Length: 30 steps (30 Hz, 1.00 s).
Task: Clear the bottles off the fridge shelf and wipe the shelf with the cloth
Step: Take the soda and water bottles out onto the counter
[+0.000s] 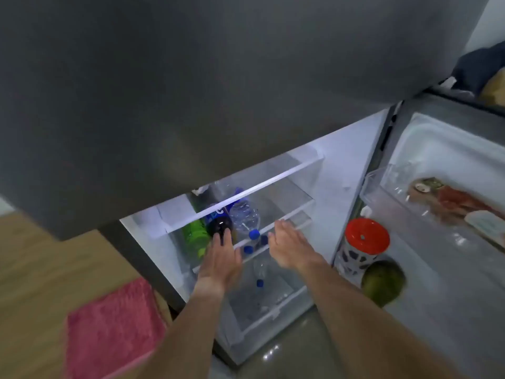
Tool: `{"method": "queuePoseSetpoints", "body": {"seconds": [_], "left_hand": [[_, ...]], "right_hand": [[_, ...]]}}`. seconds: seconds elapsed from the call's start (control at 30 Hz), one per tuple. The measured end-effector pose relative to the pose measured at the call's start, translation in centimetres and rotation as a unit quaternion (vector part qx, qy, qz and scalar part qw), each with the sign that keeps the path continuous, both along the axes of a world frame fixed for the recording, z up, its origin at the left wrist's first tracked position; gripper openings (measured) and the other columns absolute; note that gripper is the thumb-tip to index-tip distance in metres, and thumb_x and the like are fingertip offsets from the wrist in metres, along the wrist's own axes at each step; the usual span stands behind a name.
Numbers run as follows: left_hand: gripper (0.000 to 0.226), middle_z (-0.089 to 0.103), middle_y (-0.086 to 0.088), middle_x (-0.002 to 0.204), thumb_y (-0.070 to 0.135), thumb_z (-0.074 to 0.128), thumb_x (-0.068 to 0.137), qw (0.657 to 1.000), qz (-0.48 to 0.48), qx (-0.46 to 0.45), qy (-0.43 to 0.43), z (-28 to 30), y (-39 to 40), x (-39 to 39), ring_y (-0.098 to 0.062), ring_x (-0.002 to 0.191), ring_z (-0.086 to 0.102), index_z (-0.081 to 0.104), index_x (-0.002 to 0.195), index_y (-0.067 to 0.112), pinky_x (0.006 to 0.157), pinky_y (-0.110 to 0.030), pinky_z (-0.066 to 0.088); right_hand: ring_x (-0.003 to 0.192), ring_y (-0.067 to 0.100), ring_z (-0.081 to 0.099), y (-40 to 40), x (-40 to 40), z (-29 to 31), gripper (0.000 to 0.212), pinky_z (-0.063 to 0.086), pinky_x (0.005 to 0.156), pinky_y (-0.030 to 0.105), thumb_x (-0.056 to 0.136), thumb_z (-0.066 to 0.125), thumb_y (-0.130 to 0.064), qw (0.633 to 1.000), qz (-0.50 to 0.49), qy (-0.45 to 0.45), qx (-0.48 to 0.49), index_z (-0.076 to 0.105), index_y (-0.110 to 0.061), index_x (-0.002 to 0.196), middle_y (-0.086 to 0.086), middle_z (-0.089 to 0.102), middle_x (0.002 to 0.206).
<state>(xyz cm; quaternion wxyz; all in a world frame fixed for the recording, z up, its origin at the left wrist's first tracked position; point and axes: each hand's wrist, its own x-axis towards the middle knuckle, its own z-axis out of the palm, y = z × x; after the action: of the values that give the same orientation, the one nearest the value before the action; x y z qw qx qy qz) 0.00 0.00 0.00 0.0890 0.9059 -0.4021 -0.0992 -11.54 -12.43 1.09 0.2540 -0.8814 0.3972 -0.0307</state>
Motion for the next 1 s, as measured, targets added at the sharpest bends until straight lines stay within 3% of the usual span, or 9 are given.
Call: {"method": "queuePoseSetpoints", "body": {"seconds": [0.1,0.2,0.37,0.6,0.77,0.83,0.9,1.0], "left_hand": [[0.044,0.049,-0.016,0.131,0.029,0.04,0.1,0.997,0.038,-0.043,-0.058,-3.8,-1.0,1.1,-0.032,0.116,0.053,0.038,0.142,0.017,0.097,-0.044,0.046],[0.033,0.056,-0.013,0.119,0.033,0.041,0.099,0.988,0.058,-0.089,-0.11,-6.8,-2.1,1.9,-0.031,0.108,0.057,0.044,0.129,0.022,0.089,-0.044,0.048],[0.033,0.061,-0.013,0.118,0.032,0.045,0.096,0.967,0.04,-0.086,-0.235,-11.0,-3.1,4.0,-0.031,0.104,0.059,0.042,0.129,0.027,0.084,-0.04,0.042],[0.043,0.062,-0.013,0.118,0.011,0.052,0.091,0.949,0.024,-0.107,-0.294,-12.5,-2.2,4.1,-0.033,0.109,0.058,0.039,0.131,0.022,0.088,-0.04,0.041],[0.032,0.064,-0.002,0.108,0.03,0.059,0.09,0.934,-0.033,-0.218,-0.281,-13.2,-0.9,2.5,-0.023,0.098,0.056,0.048,0.12,0.025,0.083,-0.033,0.041],[0.029,0.062,0.001,0.104,0.033,0.062,0.089,0.914,-0.043,-0.281,-0.29,-13.4,-1.2,2.5,-0.019,0.092,0.055,0.054,0.116,0.026,0.079,-0.03,0.041],[0.029,0.063,0.0,0.097,0.029,0.07,0.084,0.899,-0.055,-0.3,-0.313,-13.8,-1.3,2.3,-0.021,0.085,0.056,0.062,0.111,0.023,0.072,-0.031,0.041],[0.037,0.065,-0.002,0.091,0.021,0.083,0.073,0.886,-0.074,-0.312,-0.335,-13.9,-0.7,1.2,-0.023,0.079,0.06,0.069,0.107,0.019,0.066,-0.033,0.046]], "right_hand": [[0.117,0.034,0.051,-0.9,3.2,-4.0,0.05,0.04,0.097,0.042,0.099,0.036,-0.047,0.998,-0.029,-0.008,-0.046,0.054,-0.007,0.123,0.017,0.056,0.127],[0.099,0.032,0.059,-1.1,6.1,-7.4,0.066,0.045,0.079,0.038,0.091,0.043,-0.068,0.99,-0.046,-0.009,-0.135,0.063,-0.007,0.107,0.015,0.064,0.106],[0.079,0.028,0.066,-1.7,7.9,-11.9,0.06,0.053,0.068,0.037,0.094,0.044,-0.064,0.977,-0.059,-0.077,-0.191,0.067,-0.009,0.088,0.009,0.066,0.082],[0.085,0.033,0.066,1.2,6.5,-13.7,0.043,0.046,0.065,0.035,0.096,0.049,-0.053,0.967,-0.098,-0.152,-0.18,0.062,-0.012,0.092,0.012,0.068,0.091],[0.088,0.028,0.065,0.1,2.6,-13.8,0.044,0.046,0.072,0.037,0.095,0.049,-0.057,0.939,-0.109,-0.117,-0.305,0.062,-0.015,0.099,0.005,0.067,0.098],[0.085,0.028,0.061,-1.9,2.1,-14.2,0.039,0.045,0.072,0.037,0.093,0.056,-0.053,0.928,-0.123,-0.213,-0.281,0.061,-0.014,0.095,0.004,0.063,0.096],[0.082,0.026,0.057,-2.8,1.9,-15.2,0.031,0.041,0.07,0.033,0.091,0.064,-0.043,0.911,-0.133,-0.341,-0.188,0.059,-0.012,0.094,0.003,0.059,0.094],[0.078,0.018,0.052,-2.1,1.8,-15.8,0.023,0.042,0.068,0.02,0.09,0.068,-0.033,0.889,-0.106,-0.426,-0.129,0.056,-0.014,0.097,0.0,0.054,0.091]]}}
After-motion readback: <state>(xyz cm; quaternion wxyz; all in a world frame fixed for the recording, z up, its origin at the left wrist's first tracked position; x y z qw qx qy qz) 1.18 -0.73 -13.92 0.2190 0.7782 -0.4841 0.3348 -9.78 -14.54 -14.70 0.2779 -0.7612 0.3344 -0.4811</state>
